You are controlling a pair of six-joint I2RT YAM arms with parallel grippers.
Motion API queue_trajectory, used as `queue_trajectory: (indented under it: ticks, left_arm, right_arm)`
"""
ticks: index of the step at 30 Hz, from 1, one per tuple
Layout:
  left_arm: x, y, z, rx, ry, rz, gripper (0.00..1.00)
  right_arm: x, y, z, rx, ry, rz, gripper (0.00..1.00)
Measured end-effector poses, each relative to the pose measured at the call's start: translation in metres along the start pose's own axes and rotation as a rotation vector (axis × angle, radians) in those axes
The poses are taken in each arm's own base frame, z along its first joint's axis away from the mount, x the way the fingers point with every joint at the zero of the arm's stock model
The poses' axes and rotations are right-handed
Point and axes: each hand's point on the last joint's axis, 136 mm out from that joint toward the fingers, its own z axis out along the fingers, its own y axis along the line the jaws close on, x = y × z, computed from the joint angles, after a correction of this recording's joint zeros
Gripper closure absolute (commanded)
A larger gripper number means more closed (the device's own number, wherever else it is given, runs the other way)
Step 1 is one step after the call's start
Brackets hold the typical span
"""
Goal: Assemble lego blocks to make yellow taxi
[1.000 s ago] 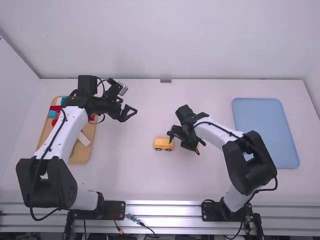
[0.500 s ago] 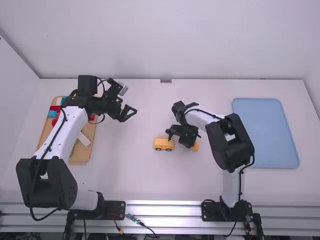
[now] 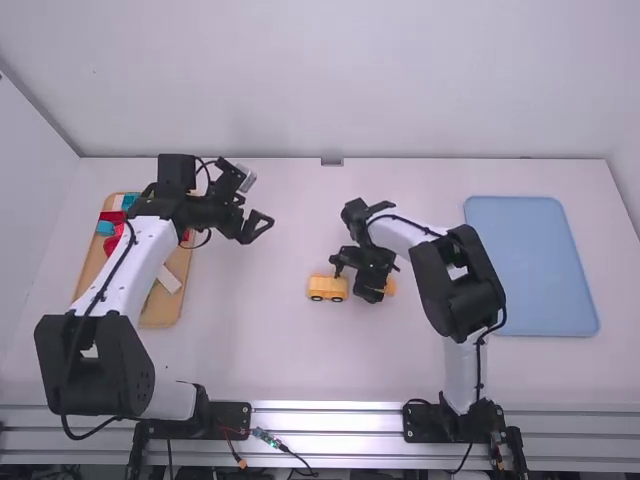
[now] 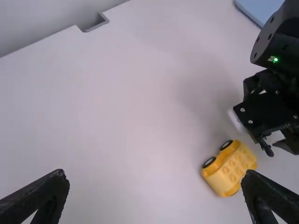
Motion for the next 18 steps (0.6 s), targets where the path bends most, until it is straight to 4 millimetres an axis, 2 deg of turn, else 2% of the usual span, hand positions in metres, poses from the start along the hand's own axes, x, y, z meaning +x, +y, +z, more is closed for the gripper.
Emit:
queue_trajectory:
  ticks: [4,8,10,12,14,15,18]
  left_arm:
    - [-0.009,0.006,0.0,-0.027,-0.034,0.028,0.01]
    - [-0.007,0.009,0.0,-0.044,-0.02,0.024,0.01]
    - [-0.006,0.01,0.0,-0.05,-0.015,0.023,0.01]
    - [-0.006,0.01,0.0,-0.052,-0.015,0.024,0.01]
    - [-0.003,0.011,0.001,-0.054,-0.014,0.034,0.01]
    - [-0.001,0.012,0.003,-0.056,-0.012,0.042,0.01]
    - [0.006,0.012,0.008,-0.053,-0.014,0.087,0.01]
  right_arm:
    - [-0.008,-0.01,-0.014,0.029,-0.024,-0.008,0.01]
    - [-0.012,-0.016,-0.035,0.072,-0.075,-0.026,0.01]
    - [-0.013,-0.021,-0.066,0.118,-0.164,-0.048,0.01]
    - [-0.013,-0.022,-0.078,0.137,-0.204,-0.059,0.01]
    - [-0.004,-0.023,-0.119,0.206,-0.349,-0.075,0.01]
    - [0.001,-0.024,-0.133,0.241,-0.408,-0.071,0.01]
    - [0.011,-0.031,-0.16,0.346,-0.589,-0.048,0.01]
